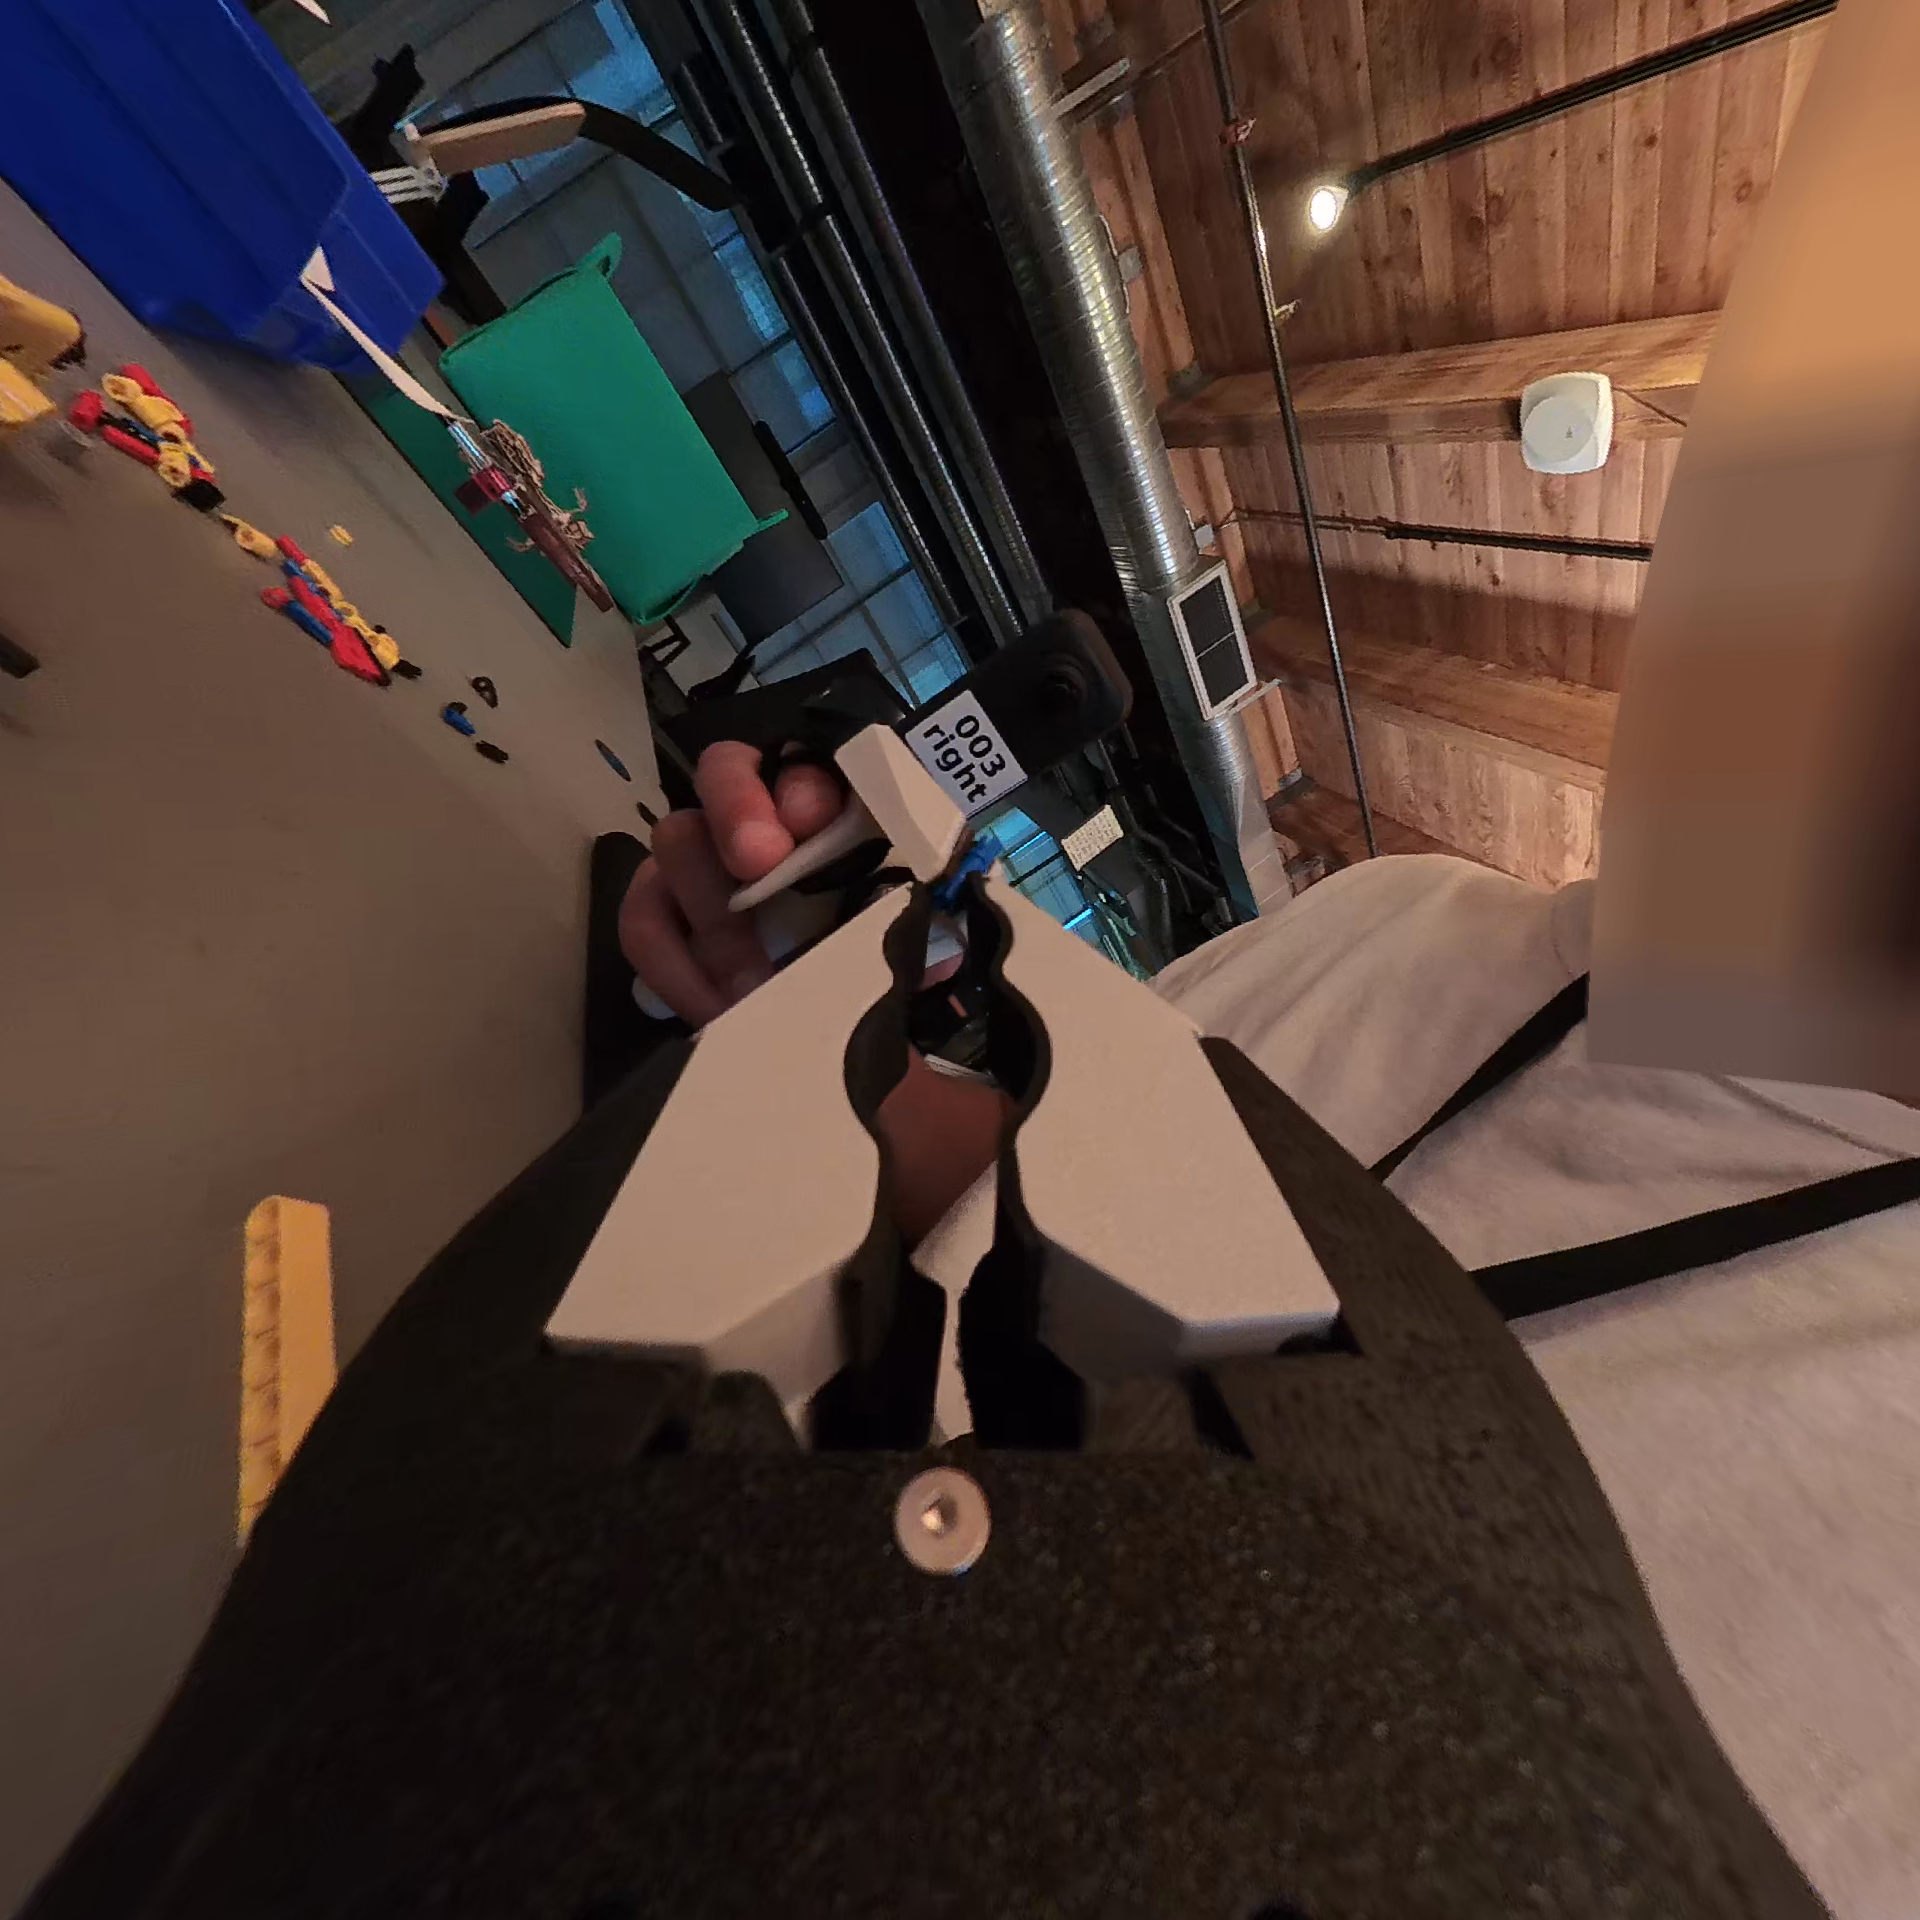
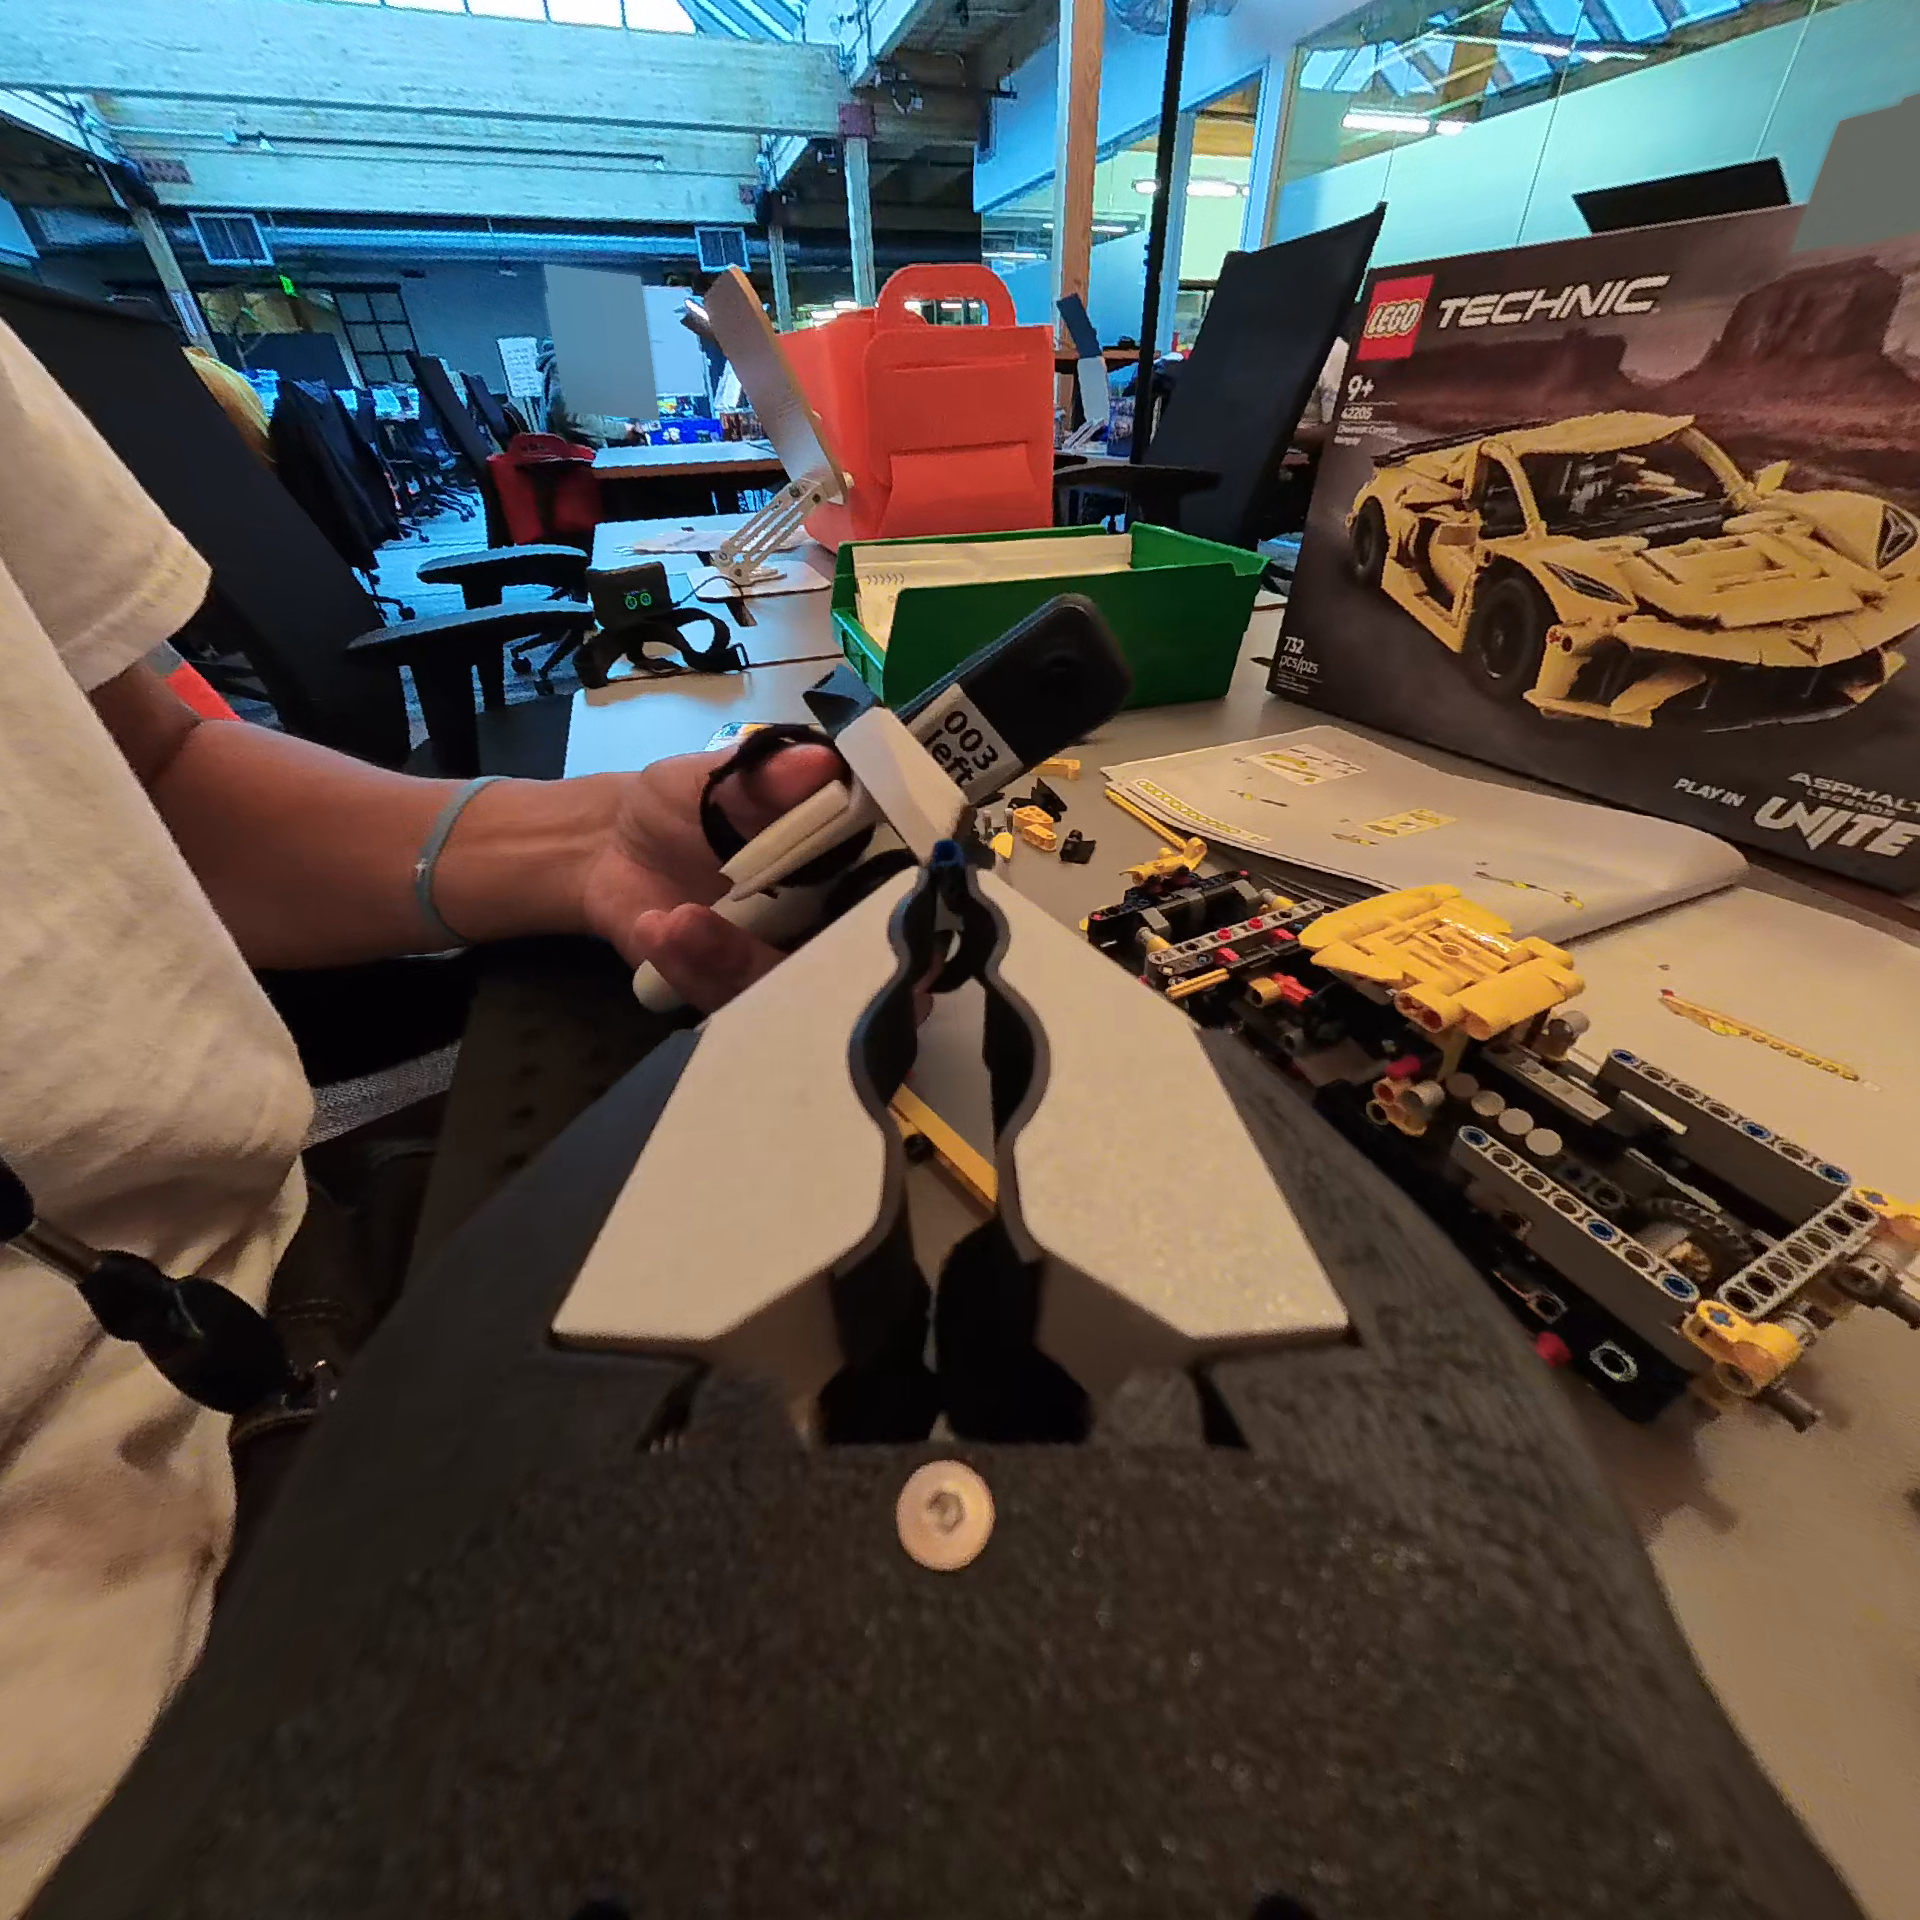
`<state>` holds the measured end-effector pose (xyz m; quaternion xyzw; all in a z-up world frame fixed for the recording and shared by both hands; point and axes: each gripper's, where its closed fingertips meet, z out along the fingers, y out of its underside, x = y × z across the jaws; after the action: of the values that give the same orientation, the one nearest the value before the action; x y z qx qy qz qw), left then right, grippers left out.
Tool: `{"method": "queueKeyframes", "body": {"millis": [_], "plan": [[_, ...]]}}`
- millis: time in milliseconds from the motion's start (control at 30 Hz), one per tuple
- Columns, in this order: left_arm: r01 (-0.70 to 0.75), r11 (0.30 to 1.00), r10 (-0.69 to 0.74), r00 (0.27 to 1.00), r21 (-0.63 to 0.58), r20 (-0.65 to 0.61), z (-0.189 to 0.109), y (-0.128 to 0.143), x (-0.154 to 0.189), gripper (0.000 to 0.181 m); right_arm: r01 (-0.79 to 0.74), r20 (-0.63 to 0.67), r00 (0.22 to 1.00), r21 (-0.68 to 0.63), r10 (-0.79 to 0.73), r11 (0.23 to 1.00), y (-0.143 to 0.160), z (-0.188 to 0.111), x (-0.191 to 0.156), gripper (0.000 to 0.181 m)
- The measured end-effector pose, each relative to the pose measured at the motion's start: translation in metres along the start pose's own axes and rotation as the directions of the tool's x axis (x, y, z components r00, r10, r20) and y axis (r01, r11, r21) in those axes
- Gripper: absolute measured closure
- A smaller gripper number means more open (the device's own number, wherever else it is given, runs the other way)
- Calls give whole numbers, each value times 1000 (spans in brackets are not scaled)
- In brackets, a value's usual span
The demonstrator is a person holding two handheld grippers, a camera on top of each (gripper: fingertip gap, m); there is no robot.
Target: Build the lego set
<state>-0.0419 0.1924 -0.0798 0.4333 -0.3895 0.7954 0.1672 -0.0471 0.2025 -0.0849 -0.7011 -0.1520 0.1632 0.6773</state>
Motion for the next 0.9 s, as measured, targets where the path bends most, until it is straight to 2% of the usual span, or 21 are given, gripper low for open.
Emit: {"method": "queueKeyframes", "body": {"millis": [100, 200, 433, 733, 900], "plan": [[12, 1000, -12, 1000, -6, 22, -2, 1, -5, 176, -8, -5, 1000, -28, 8, 1000, 5, 0, 2, 177], [27, 1000, -27, 999, -2, 44, -6, -1, -10, 177, -38, 13, 999, -12, 38, 999, 3, -2, 2, 166], [38, 996, -33, 998, -85, 60, -7, 11, -12, 177, 0, 51, 999, -79, 4, 997, 13, -12, 3, 167], [57, 991, -50, 997, -124, 61, -4, 17, -14, 177, 57, 78, 996, -136, -47, 989, 23, -7, -6, 177], [57, 991, -49, 996, -121, 72, -4, 17, -15, 178, 77, 58, 996, -133, -70, 988, 23, -7, -5, 176]]}}
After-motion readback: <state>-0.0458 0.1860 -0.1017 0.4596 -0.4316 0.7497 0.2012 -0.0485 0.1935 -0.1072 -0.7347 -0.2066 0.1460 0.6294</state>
